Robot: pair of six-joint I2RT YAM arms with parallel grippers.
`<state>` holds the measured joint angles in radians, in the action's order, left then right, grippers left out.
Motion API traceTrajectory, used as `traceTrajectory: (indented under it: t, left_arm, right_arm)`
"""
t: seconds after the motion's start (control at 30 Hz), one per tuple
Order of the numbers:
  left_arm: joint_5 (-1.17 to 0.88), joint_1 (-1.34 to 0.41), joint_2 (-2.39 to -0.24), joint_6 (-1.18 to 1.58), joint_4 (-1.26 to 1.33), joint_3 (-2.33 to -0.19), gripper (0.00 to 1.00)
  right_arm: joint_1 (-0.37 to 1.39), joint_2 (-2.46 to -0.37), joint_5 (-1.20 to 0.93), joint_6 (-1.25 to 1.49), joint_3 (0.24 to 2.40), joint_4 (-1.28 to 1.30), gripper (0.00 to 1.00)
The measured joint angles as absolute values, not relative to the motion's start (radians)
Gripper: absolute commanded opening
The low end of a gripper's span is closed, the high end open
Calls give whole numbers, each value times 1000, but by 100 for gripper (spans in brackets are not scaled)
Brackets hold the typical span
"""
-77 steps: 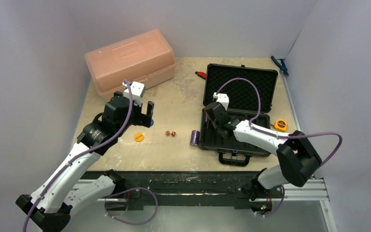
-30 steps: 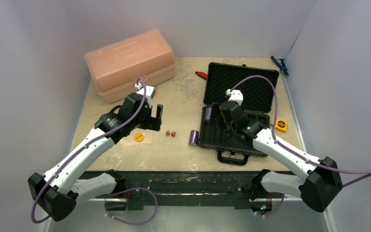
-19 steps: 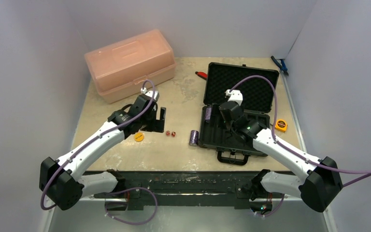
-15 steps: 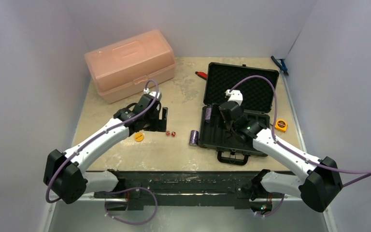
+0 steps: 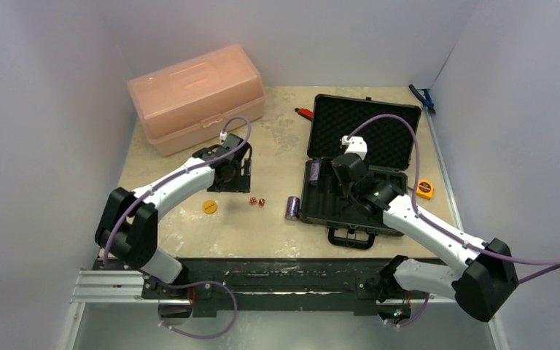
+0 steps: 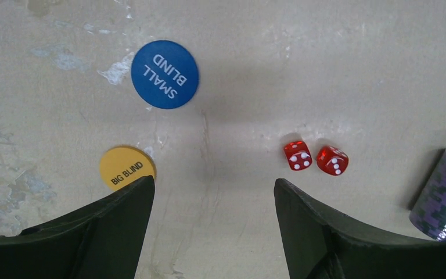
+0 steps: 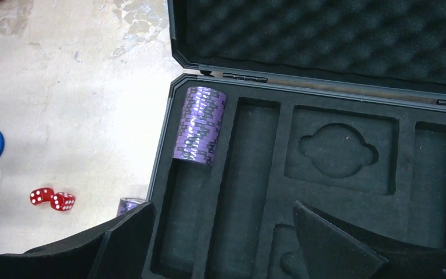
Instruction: Pack up texas hold em set
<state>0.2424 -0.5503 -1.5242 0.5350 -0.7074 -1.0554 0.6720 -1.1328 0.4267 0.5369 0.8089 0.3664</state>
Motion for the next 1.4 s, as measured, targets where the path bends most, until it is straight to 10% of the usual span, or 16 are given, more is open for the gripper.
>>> traceTrajectory:
  t: [0.63, 1.4]
  left_arm:
    - [118, -319, -1651, 561, -677, -1096, 100]
    - [64, -270, -1818, 587, -718, -1239, 52]
  right_arm:
    - [672, -1099, 371, 553, 781, 368, 92]
    - [672, -1093, 348, 557, 776, 366, 92]
